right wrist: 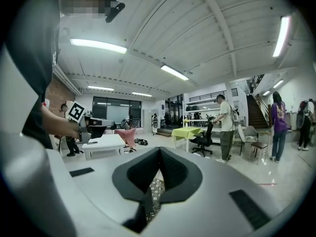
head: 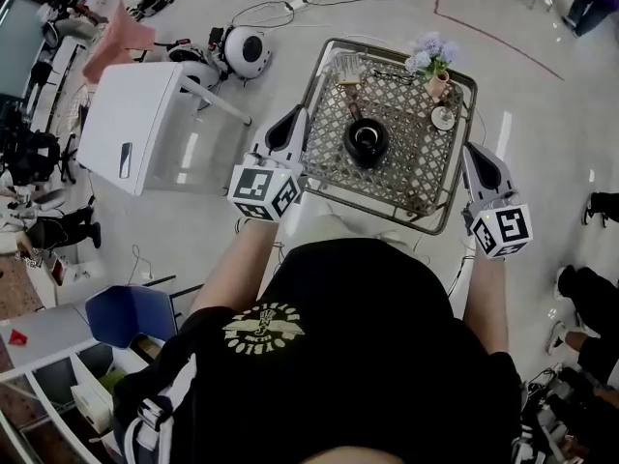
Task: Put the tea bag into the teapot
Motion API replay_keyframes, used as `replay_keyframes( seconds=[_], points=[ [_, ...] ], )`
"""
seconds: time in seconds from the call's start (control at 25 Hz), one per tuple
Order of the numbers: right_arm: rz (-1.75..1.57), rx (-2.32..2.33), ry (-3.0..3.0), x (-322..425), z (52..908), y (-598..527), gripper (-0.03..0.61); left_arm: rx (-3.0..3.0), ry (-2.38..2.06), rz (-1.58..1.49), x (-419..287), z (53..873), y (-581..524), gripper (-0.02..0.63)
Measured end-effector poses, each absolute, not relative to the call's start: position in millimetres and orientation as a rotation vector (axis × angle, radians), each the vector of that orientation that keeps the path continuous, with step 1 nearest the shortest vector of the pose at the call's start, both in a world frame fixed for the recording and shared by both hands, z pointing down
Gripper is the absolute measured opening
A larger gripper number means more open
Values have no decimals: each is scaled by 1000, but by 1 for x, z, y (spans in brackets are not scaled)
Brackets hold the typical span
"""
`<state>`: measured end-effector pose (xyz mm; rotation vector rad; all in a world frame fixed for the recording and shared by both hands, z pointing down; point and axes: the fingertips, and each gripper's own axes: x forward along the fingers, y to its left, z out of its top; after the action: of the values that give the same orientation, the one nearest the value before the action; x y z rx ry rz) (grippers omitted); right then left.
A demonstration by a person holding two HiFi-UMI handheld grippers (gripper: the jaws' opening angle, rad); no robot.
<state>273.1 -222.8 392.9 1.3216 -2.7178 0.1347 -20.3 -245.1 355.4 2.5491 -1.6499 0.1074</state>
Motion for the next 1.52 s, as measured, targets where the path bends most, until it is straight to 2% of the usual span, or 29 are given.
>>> replay_keyframes(
  seconds=[0.64, 0.92, 1.52],
  points=[
    [205, 1633, -2522, 200, 390, -223, 9, 2857, -1186, 221, -48, 367, -300, -5],
    [180, 1778, -2401, 166, 382, -211, 9, 2958, -965, 157, -51, 361, -319, -5],
    [194, 1782, -2383, 151, 382, -217, 9, 2952, -928, 132, -59, 367, -329, -5]
  ],
)
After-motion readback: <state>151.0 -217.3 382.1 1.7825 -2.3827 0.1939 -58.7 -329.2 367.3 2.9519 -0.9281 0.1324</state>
